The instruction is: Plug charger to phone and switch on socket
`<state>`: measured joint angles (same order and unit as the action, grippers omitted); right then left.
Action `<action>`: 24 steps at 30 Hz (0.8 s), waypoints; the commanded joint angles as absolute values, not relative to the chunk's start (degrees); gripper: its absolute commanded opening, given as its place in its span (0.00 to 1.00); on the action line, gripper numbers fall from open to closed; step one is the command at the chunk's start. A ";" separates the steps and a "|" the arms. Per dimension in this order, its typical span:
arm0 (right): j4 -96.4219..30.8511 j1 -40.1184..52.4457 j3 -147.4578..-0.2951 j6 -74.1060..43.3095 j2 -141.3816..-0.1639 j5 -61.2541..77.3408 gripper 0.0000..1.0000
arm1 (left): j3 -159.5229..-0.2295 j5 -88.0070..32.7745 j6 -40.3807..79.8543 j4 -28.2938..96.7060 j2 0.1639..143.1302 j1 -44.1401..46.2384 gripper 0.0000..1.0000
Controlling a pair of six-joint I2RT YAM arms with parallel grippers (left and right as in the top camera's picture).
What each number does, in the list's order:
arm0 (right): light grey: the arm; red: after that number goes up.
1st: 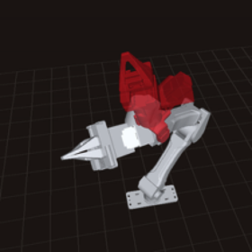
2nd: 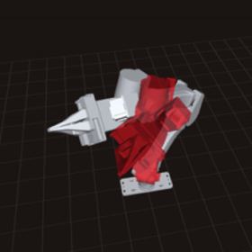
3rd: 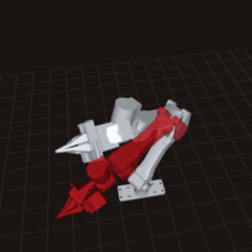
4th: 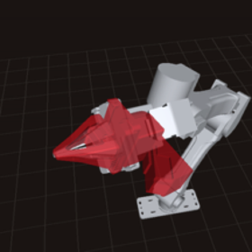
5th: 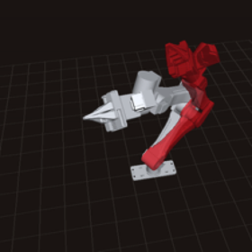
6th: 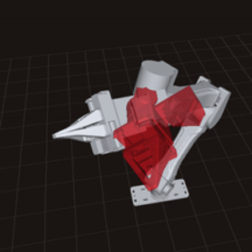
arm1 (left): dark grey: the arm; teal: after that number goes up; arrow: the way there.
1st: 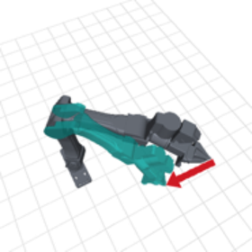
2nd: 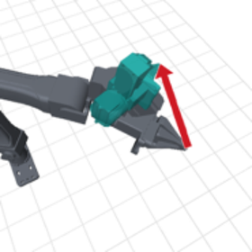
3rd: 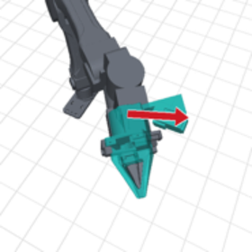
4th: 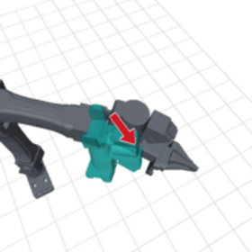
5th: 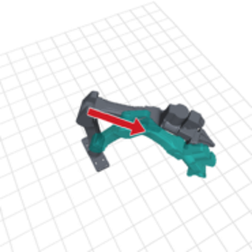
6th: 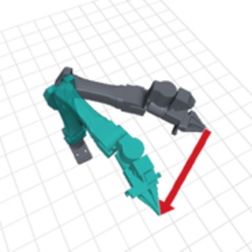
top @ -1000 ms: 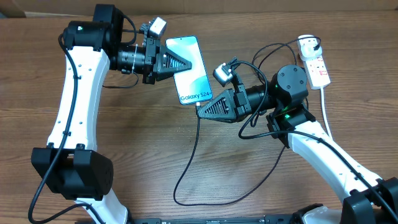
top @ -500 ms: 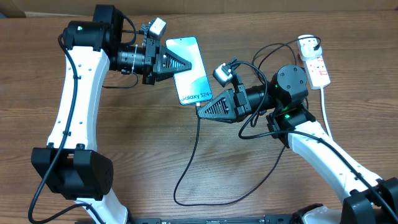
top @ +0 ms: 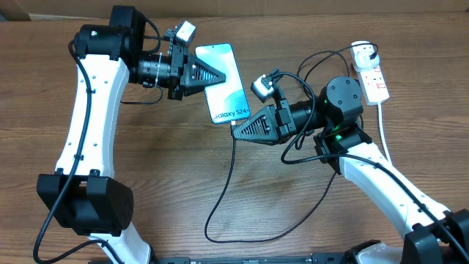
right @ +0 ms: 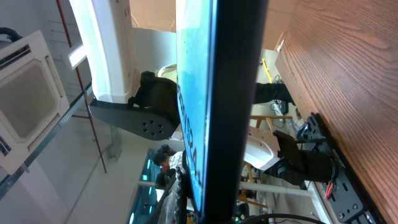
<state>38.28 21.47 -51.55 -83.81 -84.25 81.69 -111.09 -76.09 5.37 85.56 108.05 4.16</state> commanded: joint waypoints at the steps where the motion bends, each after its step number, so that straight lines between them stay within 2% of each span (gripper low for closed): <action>1: 38.33 21.80 -51.86 -84.01 -83.07 81.14 0.04 | -111.90 -79.55 3.84 85.69 107.50 4.54 0.04; 24: 38.28 21.61 -51.86 -84.03 -83.07 81.08 0.04 | -111.90 -80.90 3.16 85.69 107.50 4.54 0.04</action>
<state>38.09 21.47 -51.55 -83.83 -84.25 81.60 -111.09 -76.95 4.84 85.58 108.05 4.16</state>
